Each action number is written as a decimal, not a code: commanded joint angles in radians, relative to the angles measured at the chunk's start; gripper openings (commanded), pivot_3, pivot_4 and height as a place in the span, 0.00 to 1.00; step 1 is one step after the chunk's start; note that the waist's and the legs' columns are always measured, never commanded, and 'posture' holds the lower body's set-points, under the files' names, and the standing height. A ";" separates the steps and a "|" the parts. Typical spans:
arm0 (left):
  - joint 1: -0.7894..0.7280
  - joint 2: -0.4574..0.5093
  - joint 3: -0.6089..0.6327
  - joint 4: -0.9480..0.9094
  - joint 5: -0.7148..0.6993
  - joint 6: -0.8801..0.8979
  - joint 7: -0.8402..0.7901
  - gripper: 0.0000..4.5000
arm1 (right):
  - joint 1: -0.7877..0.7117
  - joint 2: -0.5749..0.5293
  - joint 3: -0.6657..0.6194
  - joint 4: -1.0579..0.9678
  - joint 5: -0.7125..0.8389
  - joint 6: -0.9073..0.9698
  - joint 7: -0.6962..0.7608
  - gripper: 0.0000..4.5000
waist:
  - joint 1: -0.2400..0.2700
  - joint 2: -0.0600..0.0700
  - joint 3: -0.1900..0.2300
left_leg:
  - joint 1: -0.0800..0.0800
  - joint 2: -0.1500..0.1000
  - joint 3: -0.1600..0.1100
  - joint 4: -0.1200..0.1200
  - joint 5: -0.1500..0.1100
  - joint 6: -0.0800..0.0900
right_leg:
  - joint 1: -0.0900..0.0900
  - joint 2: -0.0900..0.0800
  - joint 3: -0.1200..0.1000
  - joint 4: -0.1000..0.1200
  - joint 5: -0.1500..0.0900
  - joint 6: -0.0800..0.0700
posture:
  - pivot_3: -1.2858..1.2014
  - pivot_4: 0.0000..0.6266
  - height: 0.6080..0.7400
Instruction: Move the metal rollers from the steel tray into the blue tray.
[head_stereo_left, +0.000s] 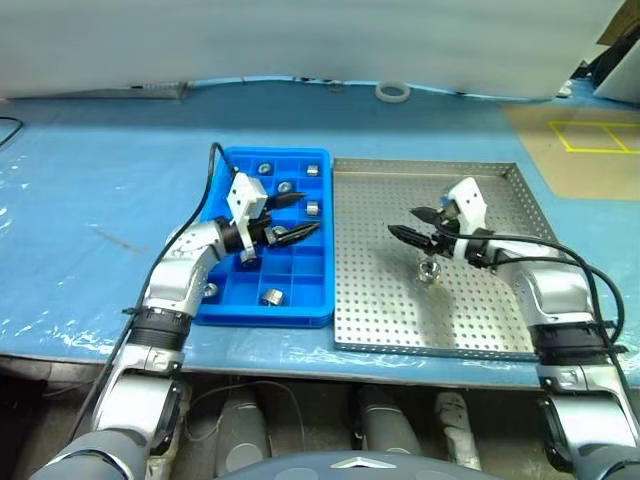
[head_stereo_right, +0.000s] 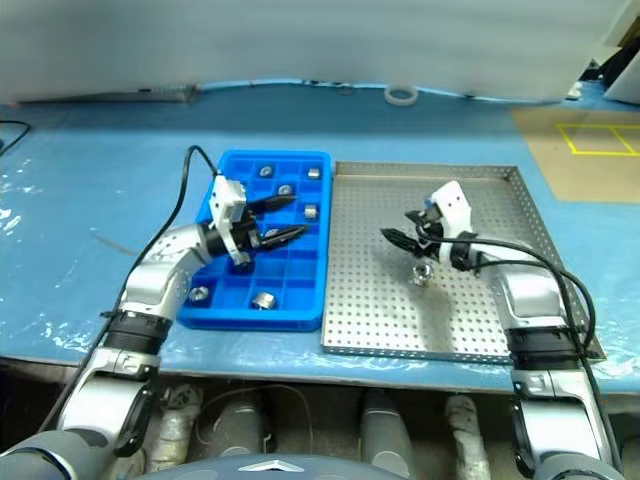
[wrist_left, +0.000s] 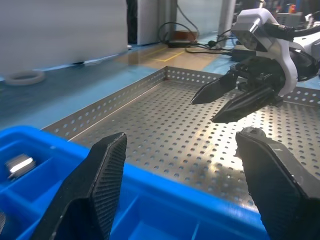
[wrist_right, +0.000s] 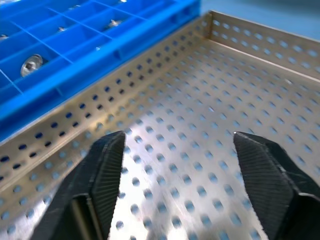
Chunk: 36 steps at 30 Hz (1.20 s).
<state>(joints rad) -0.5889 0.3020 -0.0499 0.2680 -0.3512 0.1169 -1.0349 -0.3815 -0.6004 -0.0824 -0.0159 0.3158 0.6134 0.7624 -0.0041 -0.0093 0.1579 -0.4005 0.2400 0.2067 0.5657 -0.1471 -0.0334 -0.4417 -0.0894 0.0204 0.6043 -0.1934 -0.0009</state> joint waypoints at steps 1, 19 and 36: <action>-0.033 -0.009 -0.005 0.033 -0.004 -0.028 -0.031 0.81 | 0.045 -0.020 -0.045 -0.115 0.037 0.037 -0.015 0.99 | -0.022 0.000 0.000 | 0.000 0.000 0.000 0.000 0.000 0.000 | 0.000 0.000 0.000 0.000 0.000 0.000 | 0.33 0.24 1.00; -0.019 0.009 0.013 0.048 -0.001 -0.050 -0.043 0.81 | 0.079 -0.037 0.146 -0.044 -0.077 0.051 -0.041 0.95 | -0.062 -0.001 0.000 | -0.003 0.000 0.000 0.000 -0.001 0.001 | -0.002 0.000 0.000 -0.002 0.000 0.001 | 0.35 0.24 1.00; 0.139 0.080 0.062 -0.196 -0.033 0.034 0.080 0.81 | -0.230 0.098 0.112 0.105 0.000 -0.043 0.061 0.11 | -0.034 0.000 0.000 | -0.003 0.001 0.000 -0.001 0.000 0.000 | -0.004 0.000 -0.001 0.002 0.000 0.000 | 0.42 0.24 1.00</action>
<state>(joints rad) -0.4622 0.3687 0.0001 0.1180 -0.3715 0.1435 -0.9660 -0.6084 -0.4794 0.0209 0.0738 0.3378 0.5989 0.8153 -0.0378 -0.0097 0.1581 -0.4030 0.2409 0.2067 0.5649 -0.1469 -0.0336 -0.4455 -0.0890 0.0195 0.6056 -0.1935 -0.0010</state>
